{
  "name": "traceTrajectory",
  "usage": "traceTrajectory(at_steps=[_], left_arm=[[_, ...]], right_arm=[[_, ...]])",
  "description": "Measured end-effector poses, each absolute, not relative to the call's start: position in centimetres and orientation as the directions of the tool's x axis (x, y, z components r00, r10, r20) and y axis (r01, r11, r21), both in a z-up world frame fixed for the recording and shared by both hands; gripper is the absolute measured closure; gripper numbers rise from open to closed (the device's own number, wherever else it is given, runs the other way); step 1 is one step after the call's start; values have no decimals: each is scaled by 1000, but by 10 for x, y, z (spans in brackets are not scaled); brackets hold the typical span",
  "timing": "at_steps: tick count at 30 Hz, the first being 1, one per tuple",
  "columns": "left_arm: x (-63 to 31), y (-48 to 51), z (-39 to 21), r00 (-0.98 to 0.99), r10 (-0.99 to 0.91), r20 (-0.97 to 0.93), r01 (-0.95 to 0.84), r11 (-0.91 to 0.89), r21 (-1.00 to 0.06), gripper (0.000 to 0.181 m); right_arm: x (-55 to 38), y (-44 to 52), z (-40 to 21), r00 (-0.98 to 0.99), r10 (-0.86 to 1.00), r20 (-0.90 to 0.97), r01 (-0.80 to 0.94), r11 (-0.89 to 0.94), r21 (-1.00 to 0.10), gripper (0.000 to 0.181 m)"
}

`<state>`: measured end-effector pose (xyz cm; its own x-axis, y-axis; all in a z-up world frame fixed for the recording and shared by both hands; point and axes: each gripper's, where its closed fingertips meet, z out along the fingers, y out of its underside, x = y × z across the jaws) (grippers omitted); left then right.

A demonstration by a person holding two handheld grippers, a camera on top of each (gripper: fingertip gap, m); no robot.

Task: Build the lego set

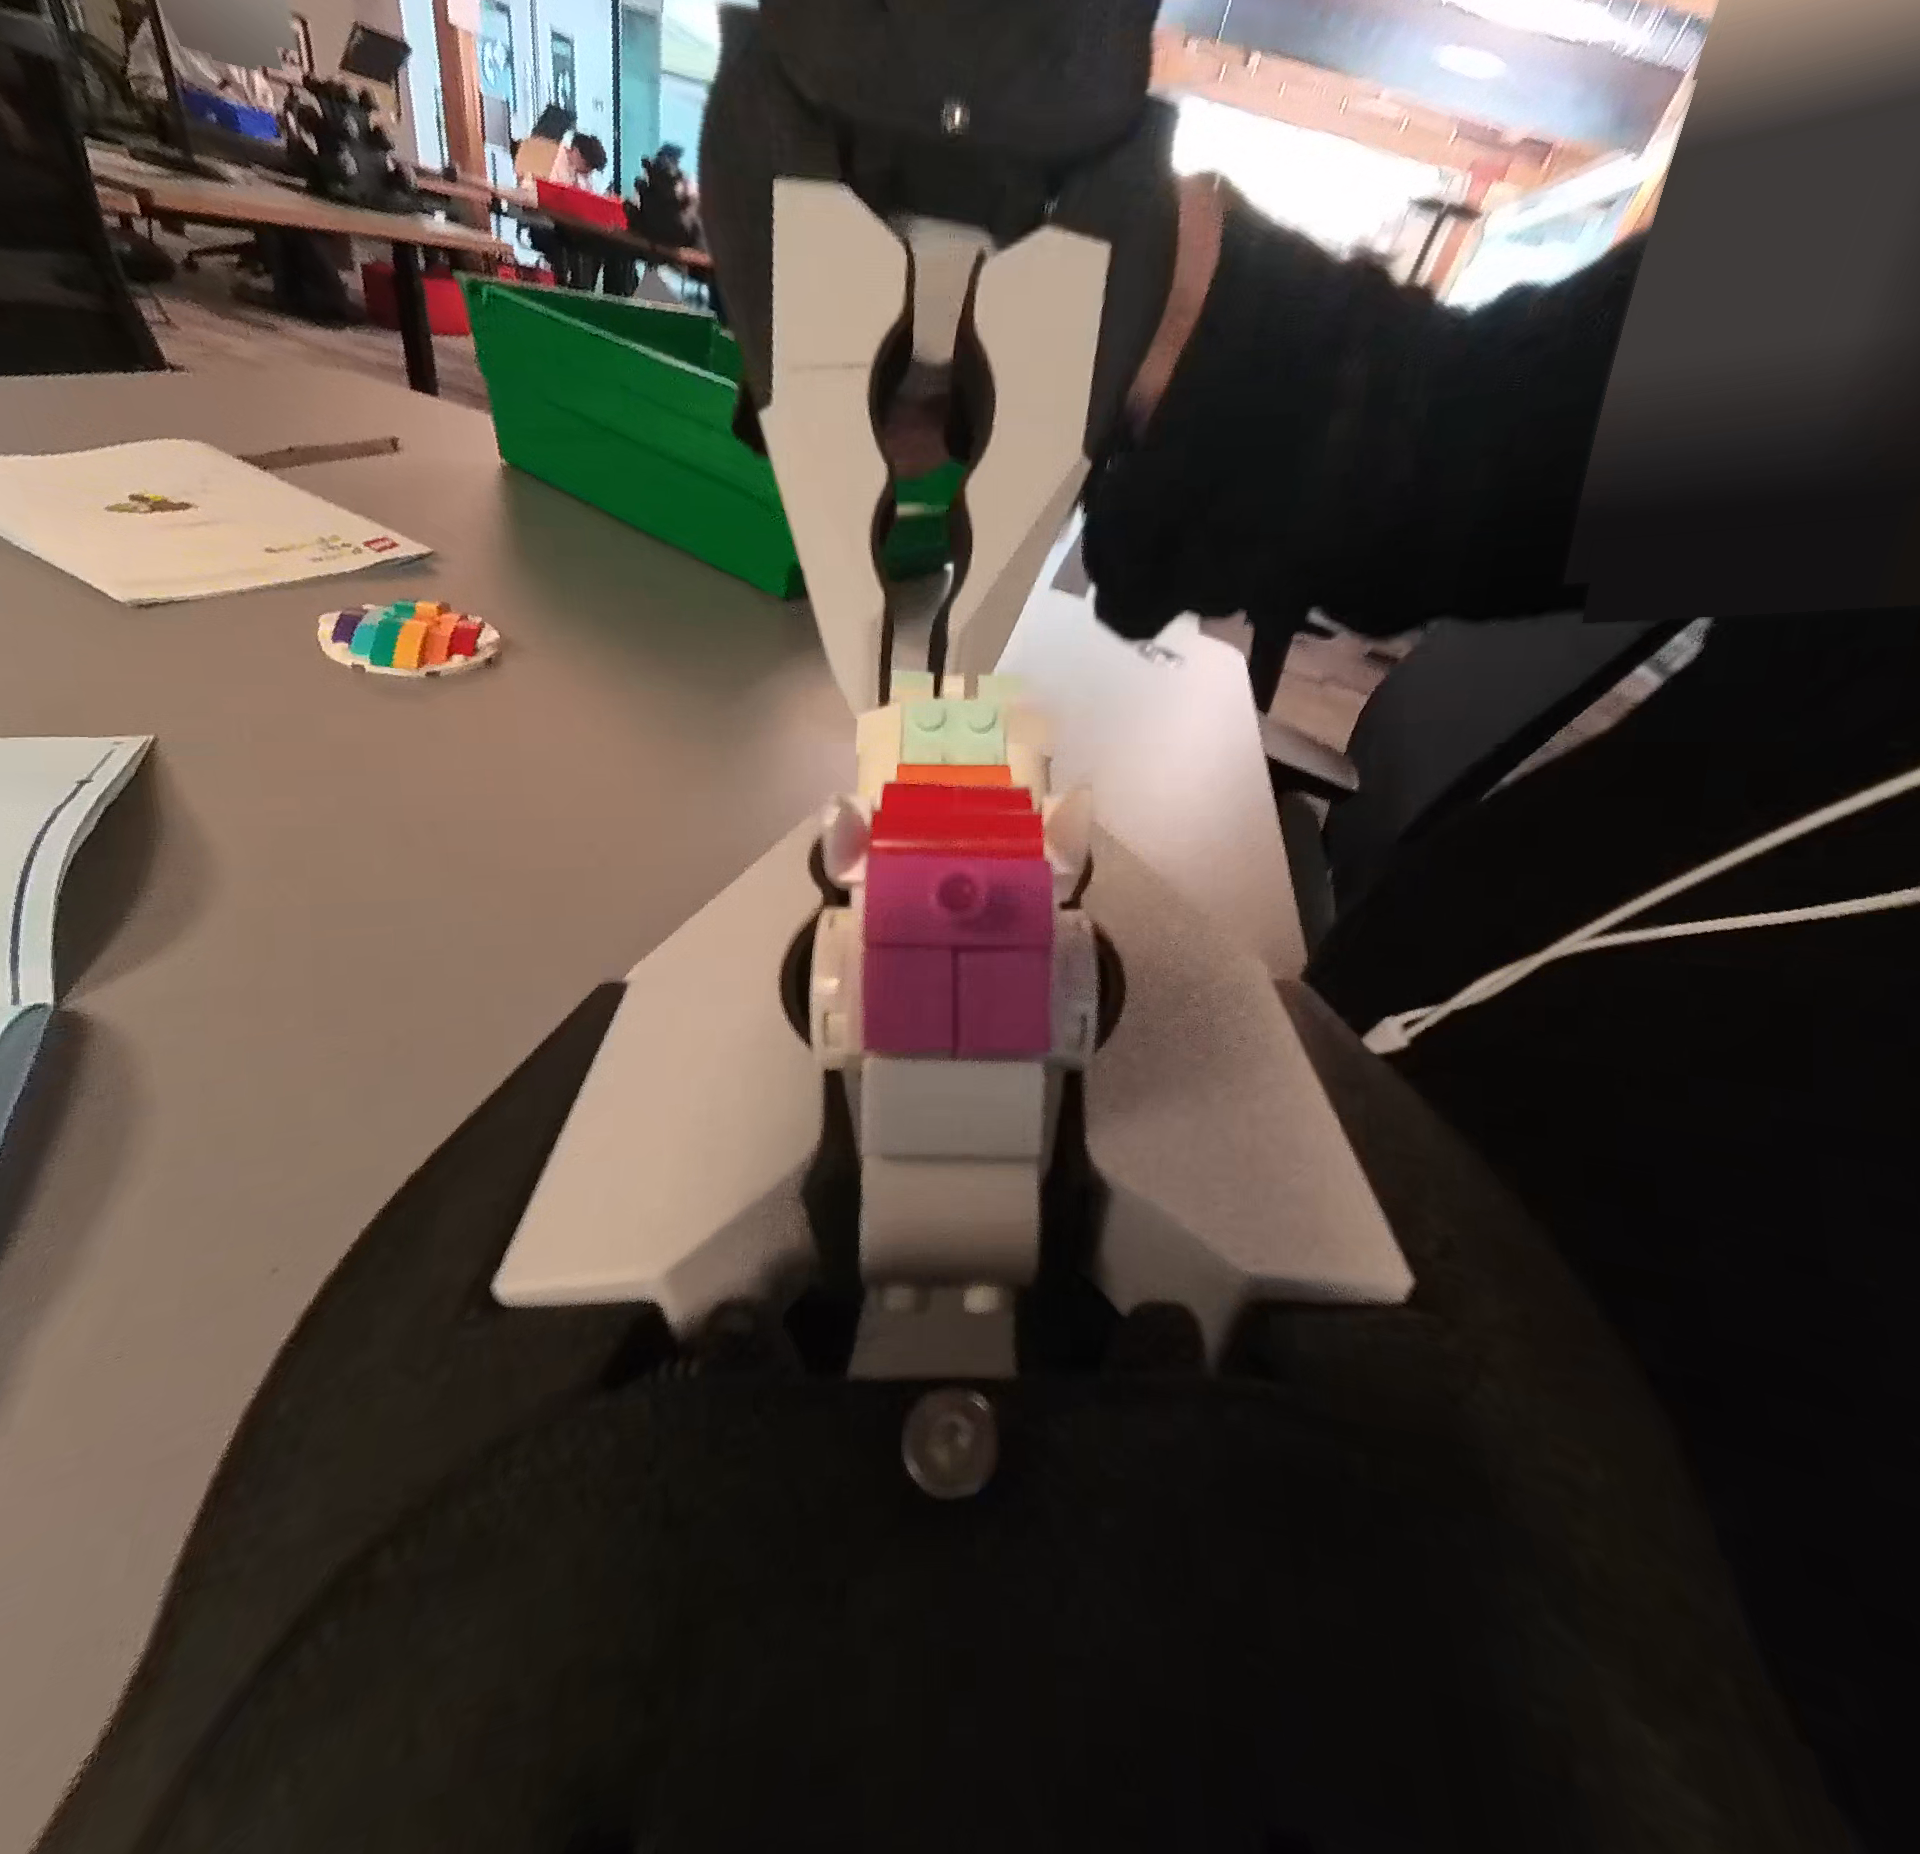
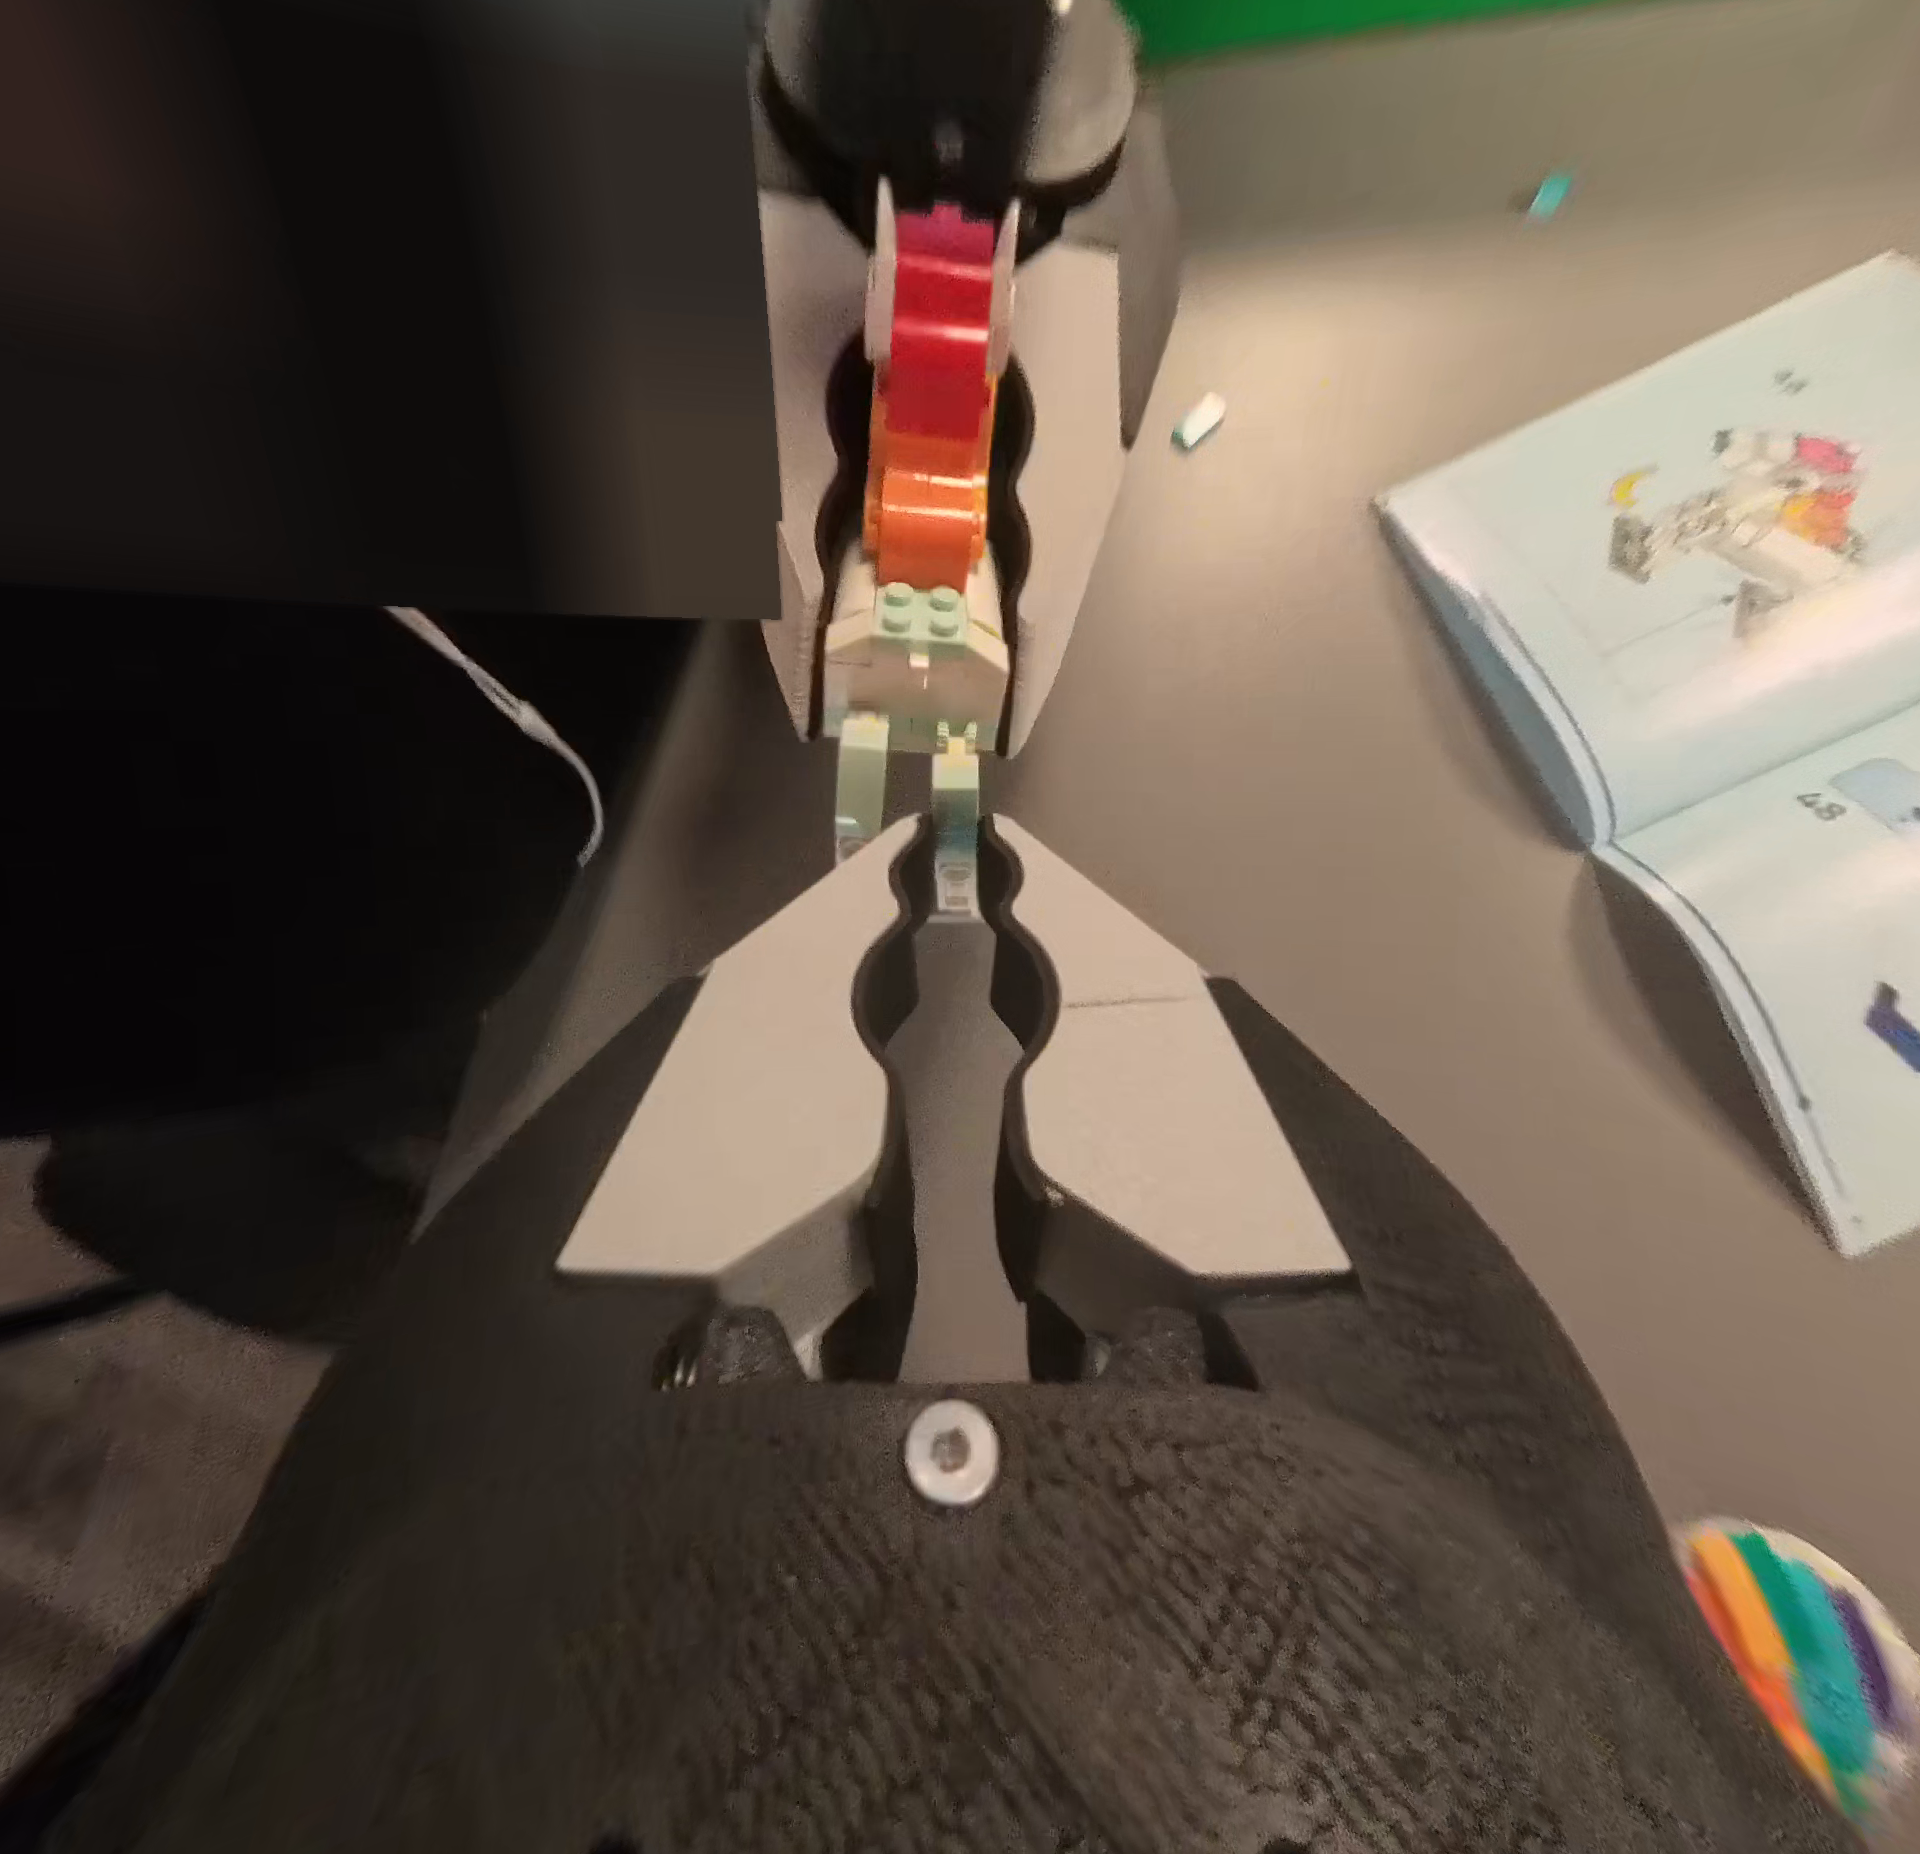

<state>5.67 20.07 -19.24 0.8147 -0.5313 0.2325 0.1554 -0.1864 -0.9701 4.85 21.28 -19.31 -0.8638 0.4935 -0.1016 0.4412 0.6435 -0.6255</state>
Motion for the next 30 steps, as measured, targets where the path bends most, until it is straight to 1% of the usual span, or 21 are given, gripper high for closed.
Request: traceTrajectory(at_steps=[3,6,10,17,24,26,28,30], left_arm=[[57,206,-201,848,-498,178,71,-227,-971,144],[56,209,-206,866,-476,157,35,-255,-966,144],[57,211,-214,878,-460,136,-4,-291,-957,145],[56,212,-216,888,-450,93,-34,-267,-963,145],[58,211,-210,889,-456,33,-70,-206,-976,145],[55,210,-206,892,-450,53,-33,-182,-983,145],[50,208,-197,885,-454,103,40,-147,-988,144],[47,204,-186,868,-475,141,108,-97,-989,144]], right_arm=[[51,219,-199,-882,465,-81,439,746,-501,176],[51,223,-202,-887,456,-74,441,785,-435,176],[50,227,-208,-902,431,-22,413,847,-335,176],[50,227,-211,-911,412,26,387,875,-290,177],[52,223,-217,-907,421,5,394,853,-343,177],[50,222,-213,-891,453,-16,418,807,-418,176],[45,220,-206,-871,491,-21,433,747,-504,176],[41,216,-197,-859,512,-5,423,705,-569,176]])
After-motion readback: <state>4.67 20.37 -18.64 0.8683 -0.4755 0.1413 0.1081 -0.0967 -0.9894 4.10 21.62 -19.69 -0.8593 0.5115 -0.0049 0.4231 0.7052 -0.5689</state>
